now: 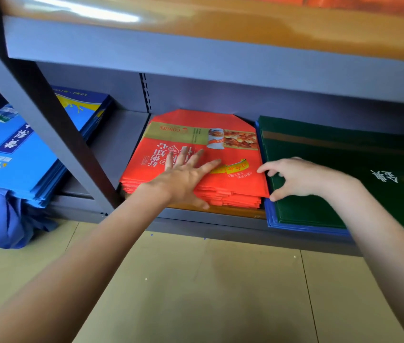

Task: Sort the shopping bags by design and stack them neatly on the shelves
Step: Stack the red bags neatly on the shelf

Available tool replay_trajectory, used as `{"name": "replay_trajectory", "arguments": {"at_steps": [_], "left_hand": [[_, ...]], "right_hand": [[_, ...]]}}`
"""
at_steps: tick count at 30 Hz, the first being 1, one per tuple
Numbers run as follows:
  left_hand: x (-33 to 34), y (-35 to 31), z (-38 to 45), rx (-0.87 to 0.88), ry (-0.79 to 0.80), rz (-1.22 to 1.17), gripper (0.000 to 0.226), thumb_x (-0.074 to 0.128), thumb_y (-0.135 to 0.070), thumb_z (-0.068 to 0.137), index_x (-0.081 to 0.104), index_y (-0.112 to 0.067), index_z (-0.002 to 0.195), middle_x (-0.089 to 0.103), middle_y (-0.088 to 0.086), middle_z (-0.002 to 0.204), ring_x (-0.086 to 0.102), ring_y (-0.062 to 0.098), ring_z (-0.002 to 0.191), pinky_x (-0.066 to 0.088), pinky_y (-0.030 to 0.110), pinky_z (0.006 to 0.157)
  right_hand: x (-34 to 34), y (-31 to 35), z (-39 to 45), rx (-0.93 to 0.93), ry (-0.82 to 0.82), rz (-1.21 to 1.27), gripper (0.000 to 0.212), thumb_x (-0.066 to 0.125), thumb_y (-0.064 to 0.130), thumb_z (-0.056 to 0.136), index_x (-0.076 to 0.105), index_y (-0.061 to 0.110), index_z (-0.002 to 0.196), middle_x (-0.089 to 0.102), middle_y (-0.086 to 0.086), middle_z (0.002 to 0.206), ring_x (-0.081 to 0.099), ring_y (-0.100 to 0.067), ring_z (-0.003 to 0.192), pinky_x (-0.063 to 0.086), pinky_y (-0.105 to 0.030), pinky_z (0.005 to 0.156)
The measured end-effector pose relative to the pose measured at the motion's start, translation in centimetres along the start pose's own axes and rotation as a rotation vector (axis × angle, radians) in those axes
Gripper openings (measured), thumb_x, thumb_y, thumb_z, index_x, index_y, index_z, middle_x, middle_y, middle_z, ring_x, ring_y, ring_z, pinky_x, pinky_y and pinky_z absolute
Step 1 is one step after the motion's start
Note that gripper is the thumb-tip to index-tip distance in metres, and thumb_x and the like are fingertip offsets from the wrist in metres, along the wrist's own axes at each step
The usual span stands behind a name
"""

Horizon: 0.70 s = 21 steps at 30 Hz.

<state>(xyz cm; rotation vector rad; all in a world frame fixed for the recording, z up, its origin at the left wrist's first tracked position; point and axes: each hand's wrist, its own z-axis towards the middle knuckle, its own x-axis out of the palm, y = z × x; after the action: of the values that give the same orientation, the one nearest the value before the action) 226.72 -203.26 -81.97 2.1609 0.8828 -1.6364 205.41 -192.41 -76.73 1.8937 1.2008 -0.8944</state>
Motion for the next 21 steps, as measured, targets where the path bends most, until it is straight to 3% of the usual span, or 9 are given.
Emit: {"name": "replay_trajectory", "arguments": {"at_steps": [3,5,10,14,19,21], "left_hand": [[1.1,0.1,0.7,-0.009,-0.012,-0.006,0.100,0.065,-0.058,0.075,-0.003,-0.043,0.147,-0.008,0.006,0.158,-0.011,0.036,0.143,-0.002,0.061,0.112],[1.6,0.9,0.9,-0.030,-0.042,0.013,0.099,0.063,-0.061,0.074,0.000,-0.041,0.147,-0.002,0.005,0.158,-0.004,0.034,0.144,0.004,0.059,0.113],[1.7,1.5,1.0,-0.024,-0.097,0.028,0.100,0.064,-0.064,0.071,0.006,-0.038,0.148,0.007,0.005,0.157,0.004,0.032,0.143,0.008,0.053,0.114],[1.6,1.3,1.1,-0.027,-0.094,0.028,0.101,0.066,-0.062,0.071,0.007,-0.036,0.149,0.009,0.006,0.156,0.004,0.032,0.143,0.008,0.054,0.114],[1.5,1.2,1.2,-0.033,-0.074,0.009,0.102,0.067,-0.061,0.070,0.007,-0.035,0.149,0.007,0.006,0.156,0.004,0.034,0.143,0.008,0.055,0.114],[1.6,1.3,1.2,-0.027,-0.084,0.007,0.101,0.067,-0.062,0.070,0.008,-0.036,0.149,0.007,0.005,0.156,0.004,0.033,0.143,0.008,0.055,0.114]], "right_hand": [[1.2,-0.2,0.4,-0.030,-0.056,-0.017,0.065,0.074,0.025,0.079,0.042,0.029,0.135,0.059,0.003,0.119,0.035,-0.011,0.103,0.034,-0.030,0.085],[1.9,-0.2,0.7,-0.030,-0.076,-0.008,0.068,0.074,0.026,0.079,0.039,0.030,0.137,0.060,0.002,0.113,0.035,-0.012,0.104,0.035,-0.033,0.085],[3.5,0.0,0.9,0.026,-0.104,-0.109,0.086,0.075,0.040,0.074,0.022,0.035,0.142,0.049,-0.011,0.127,0.029,-0.032,0.126,0.026,-0.048,0.104],[3.7,1.1,0.5,-0.004,-0.087,-0.129,0.082,0.072,0.031,0.080,0.021,0.028,0.144,0.047,-0.010,0.129,0.024,-0.030,0.128,0.027,-0.045,0.102],[3.4,0.0,0.4,-0.018,-0.136,0.097,0.071,0.070,0.021,0.082,0.031,0.037,0.139,0.052,-0.004,0.125,0.029,-0.026,0.126,0.033,-0.044,0.100],[3.1,-0.2,0.3,-0.019,-0.141,-0.006,0.072,0.070,0.023,0.082,0.030,0.034,0.141,0.053,-0.001,0.124,0.030,-0.024,0.127,0.028,-0.045,0.104]]}}
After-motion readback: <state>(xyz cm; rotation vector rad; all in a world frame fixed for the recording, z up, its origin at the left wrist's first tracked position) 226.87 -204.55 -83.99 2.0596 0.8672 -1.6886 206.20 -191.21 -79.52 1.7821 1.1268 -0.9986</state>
